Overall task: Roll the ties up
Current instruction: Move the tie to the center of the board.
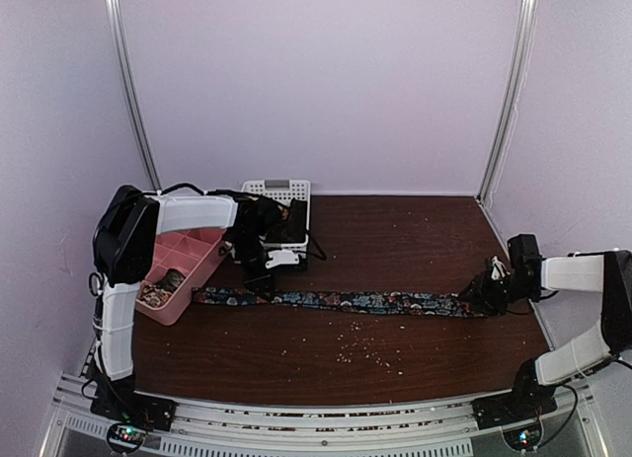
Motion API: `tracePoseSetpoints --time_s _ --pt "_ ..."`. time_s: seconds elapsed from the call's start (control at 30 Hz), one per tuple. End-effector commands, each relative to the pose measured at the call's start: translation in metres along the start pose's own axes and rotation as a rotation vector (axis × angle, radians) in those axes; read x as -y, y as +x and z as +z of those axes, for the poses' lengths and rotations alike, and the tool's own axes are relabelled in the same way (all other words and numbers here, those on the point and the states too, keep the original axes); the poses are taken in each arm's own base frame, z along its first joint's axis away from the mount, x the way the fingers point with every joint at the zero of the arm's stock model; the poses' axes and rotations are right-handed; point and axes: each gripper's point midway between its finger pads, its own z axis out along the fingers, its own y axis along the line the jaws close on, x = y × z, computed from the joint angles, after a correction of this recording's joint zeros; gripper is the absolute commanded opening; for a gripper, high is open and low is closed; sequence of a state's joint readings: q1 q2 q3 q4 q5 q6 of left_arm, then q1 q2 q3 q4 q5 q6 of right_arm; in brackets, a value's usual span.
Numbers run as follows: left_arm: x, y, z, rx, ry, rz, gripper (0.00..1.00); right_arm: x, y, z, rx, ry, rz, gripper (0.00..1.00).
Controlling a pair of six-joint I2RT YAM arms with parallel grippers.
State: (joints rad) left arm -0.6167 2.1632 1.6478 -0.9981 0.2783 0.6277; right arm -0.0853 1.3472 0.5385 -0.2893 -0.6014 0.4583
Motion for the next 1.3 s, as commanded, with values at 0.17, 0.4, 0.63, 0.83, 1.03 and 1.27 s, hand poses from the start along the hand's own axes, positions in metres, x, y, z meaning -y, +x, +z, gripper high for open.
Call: tracePoseSetpoints --time_s 0.17,0.4,0.63,0.83,1.03,1.27 --pt "-0.023 -0.042 -0.102 0.273 -0.331 -0.053 0.98 -0.055 -0.044 -0.071 0.223 -0.034 -0.178 0.7" --pt "-0.022 -0.064 -0.239 0.704 -0.712 -0.155 0.98 -0.134 -0.068 -0.133 0.46 -0.008 -0.44 1.0" --pt "-0.018 -0.02 -0.321 1.088 -1.001 -0.48 0.98 -0.211 -0.077 -0.149 0.51 -0.359 -0.309 1.0" --pt "-0.032 -0.026 -0.255 0.806 -0.81 -0.526 0.98 -0.261 -0.015 -0.068 0.163 -0.539 -0.308 0.99" --pt "-0.022 -0.023 -0.226 0.85 -0.707 -0.568 0.98 -0.285 0.057 0.01 -0.052 -0.52 -0.27 1.0" --pt "-0.025 -0.023 -0.214 0.826 -0.677 -0.589 0.98 -0.28 0.109 0.069 -0.145 -0.404 -0.241 1.0"
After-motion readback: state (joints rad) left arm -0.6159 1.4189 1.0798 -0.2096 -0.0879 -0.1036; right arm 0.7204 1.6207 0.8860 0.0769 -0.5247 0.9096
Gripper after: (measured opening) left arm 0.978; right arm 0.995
